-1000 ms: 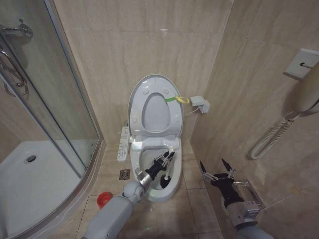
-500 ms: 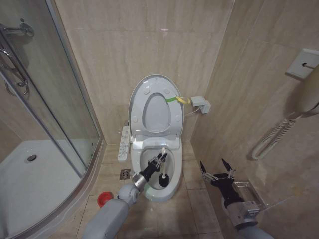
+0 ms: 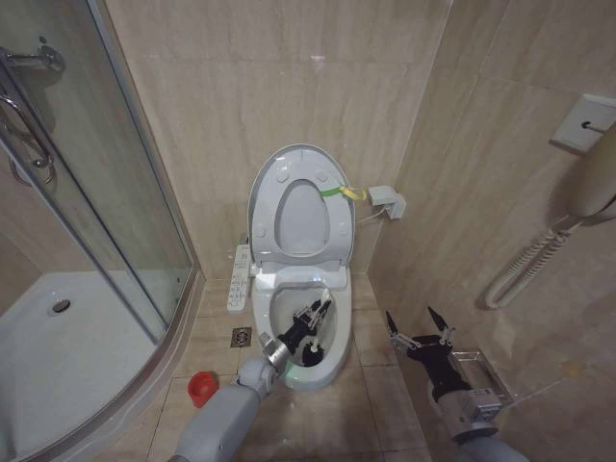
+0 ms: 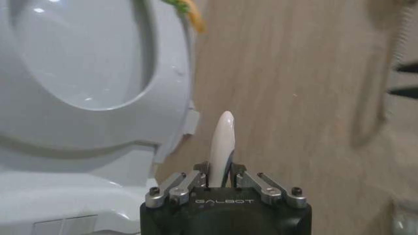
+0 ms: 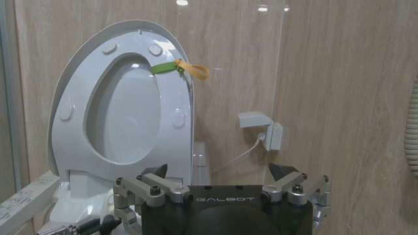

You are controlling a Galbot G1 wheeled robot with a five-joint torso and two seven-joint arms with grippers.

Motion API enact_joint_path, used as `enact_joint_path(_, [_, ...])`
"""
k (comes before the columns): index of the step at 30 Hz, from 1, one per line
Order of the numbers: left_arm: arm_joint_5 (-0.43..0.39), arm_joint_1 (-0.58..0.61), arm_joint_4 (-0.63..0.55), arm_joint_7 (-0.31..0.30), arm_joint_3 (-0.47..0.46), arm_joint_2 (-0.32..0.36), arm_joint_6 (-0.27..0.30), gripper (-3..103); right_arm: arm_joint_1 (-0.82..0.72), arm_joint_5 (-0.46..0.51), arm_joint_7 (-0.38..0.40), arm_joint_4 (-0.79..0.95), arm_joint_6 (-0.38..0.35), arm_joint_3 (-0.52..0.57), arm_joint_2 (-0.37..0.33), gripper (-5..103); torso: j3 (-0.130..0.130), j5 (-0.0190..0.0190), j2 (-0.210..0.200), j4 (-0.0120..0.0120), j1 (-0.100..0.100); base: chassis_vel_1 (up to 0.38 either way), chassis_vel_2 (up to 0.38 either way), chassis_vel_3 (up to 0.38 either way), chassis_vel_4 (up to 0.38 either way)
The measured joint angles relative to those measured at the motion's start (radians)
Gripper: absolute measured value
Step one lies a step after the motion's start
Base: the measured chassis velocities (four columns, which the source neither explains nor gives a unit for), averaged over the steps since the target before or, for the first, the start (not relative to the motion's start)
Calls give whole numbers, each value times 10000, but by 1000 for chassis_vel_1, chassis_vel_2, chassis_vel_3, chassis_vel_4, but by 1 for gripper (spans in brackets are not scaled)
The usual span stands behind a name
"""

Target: Open the toilet lid, clean the toilet bowl with a toilet brush, close the toilet lid, and flush.

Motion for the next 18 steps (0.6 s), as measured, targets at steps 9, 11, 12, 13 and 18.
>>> enact_joint_path(9, [392, 222, -740, 5, -176, 232, -114, 20, 0, 0, -1, 0, 0, 0, 0, 100, 6, 6, -3, 7, 2, 0, 0, 0, 0])
enact_joint_path(11, [446, 242, -1223, -24, -213, 239, -108, 21, 0, 0, -1, 1, 0, 0, 0, 100, 6, 3, -2, 2, 3, 0, 0, 0, 0])
enact_joint_path(12, [486, 256, -1392, -27, -229, 232, -109, 21, 0, 0, 0, 0, 0, 0, 0, 100, 5, 2, -2, -2, 3, 0, 0, 0, 0])
enact_joint_path(13, [486, 256, -1392, -27, -229, 232, -109, 21, 0, 0, 0, 0, 0, 0, 0, 100, 5, 2, -2, -2, 3, 0, 0, 0, 0])
enact_joint_path(18, [773, 560, -1309, 250, -182, 288, -293, 21, 0, 0, 3, 0, 0, 1, 0, 100, 4, 2, -2, 0, 2, 0, 0, 0, 0])
